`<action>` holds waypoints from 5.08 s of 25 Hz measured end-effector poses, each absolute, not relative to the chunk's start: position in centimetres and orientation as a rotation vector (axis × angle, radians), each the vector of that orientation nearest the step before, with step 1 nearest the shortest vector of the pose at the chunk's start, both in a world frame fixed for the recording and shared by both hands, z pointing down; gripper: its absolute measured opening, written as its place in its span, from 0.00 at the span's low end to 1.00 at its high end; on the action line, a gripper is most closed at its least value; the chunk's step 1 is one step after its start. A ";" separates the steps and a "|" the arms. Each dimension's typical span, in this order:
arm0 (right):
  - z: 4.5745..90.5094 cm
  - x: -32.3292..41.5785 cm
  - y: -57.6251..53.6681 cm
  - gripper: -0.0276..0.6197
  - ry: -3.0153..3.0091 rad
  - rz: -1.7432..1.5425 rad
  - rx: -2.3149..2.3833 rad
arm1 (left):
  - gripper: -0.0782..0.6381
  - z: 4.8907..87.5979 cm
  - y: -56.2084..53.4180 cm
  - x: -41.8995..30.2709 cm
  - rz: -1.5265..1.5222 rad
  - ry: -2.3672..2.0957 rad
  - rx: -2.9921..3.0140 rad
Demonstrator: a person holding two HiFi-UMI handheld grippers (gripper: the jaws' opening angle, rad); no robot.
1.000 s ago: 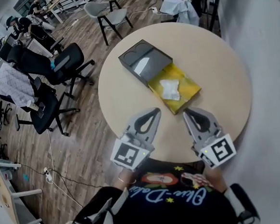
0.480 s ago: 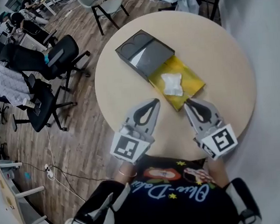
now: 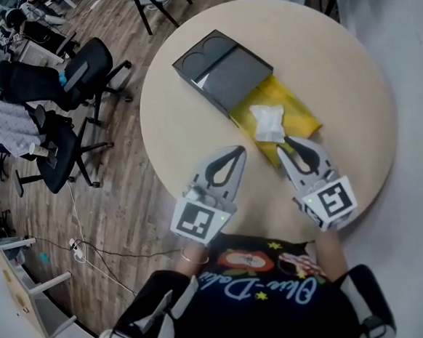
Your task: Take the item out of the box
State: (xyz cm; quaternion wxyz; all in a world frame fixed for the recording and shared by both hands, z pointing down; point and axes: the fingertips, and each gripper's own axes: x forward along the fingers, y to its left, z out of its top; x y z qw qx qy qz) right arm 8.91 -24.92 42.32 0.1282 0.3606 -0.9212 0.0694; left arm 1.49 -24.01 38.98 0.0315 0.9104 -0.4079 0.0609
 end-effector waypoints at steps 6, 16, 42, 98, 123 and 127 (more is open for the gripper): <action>45.1 8.0 -27.9 0.17 -2.589 0.224 1.029 | 0.09 40.7 -26.7 0.9 0.208 -1.239 2.791; 49.8 6.7 -31.2 0.18 -2.451 0.278 1.005 | 0.09 42.9 -29.1 0.1 0.235 -1.189 2.761; 58.1 5.6 -33.2 0.20 -2.072 0.277 0.812 | 0.09 46.1 -30.2 -2.2 0.226 -1.111 2.699; 48.2 10.8 -33.2 0.04 -2.176 0.082 1.170 | 0.09 41.8 -29.3 -0.6 0.263 -1.201 2.789; 36.2 15.1 -25.0 0.04 -2.476 -0.155 1.340 | 0.09 36.2 -24.6 4.3 0.210 -1.291 2.885; 35.6 15.6 -24.3 0.04 -2.485 -0.183 1.341 | 0.09 35.9 -24.0 4.7 0.214 -1.299 2.889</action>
